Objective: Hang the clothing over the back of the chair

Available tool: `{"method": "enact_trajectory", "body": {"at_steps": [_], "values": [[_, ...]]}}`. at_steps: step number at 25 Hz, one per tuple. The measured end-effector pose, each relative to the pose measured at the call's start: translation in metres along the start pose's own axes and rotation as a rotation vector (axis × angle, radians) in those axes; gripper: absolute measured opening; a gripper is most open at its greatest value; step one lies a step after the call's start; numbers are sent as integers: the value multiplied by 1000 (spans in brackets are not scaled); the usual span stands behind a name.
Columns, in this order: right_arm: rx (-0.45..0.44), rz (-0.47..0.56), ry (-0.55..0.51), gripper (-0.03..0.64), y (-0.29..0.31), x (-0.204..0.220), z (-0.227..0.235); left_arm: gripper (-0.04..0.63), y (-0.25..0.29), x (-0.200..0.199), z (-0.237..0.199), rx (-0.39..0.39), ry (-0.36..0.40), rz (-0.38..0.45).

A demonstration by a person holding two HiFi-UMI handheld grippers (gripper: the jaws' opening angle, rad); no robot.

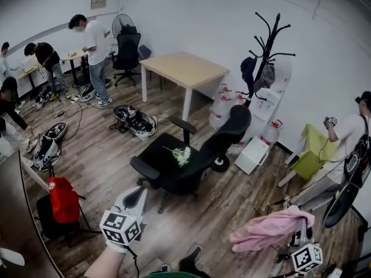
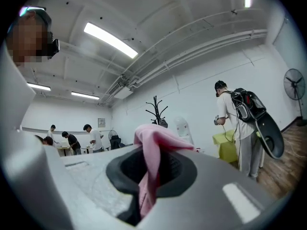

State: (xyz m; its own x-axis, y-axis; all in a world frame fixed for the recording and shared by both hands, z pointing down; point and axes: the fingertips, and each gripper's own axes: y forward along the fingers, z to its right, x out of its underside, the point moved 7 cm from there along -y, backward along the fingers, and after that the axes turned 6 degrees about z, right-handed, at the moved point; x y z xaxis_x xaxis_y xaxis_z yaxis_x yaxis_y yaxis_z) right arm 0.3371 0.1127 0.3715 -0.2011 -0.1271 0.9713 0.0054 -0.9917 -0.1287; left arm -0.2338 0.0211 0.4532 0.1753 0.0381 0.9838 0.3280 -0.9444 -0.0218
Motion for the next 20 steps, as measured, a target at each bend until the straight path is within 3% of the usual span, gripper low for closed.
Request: {"method": "enact_trajectory", "body": {"at_steps": [5,11,15,20], "values": [[-67,28,0,23,44,9,-7,37,27,-25,-19,-54,60,72],[-156,11,-38,23,115,11,-5,37,100,-50,14,9,113,154],[-191,18,-55,23,154,4,6,37,137,-58,35,26,116,166],[-248,-25,-95,23,207,-5,24,37,170,-59,42,-5,120,157]]}}
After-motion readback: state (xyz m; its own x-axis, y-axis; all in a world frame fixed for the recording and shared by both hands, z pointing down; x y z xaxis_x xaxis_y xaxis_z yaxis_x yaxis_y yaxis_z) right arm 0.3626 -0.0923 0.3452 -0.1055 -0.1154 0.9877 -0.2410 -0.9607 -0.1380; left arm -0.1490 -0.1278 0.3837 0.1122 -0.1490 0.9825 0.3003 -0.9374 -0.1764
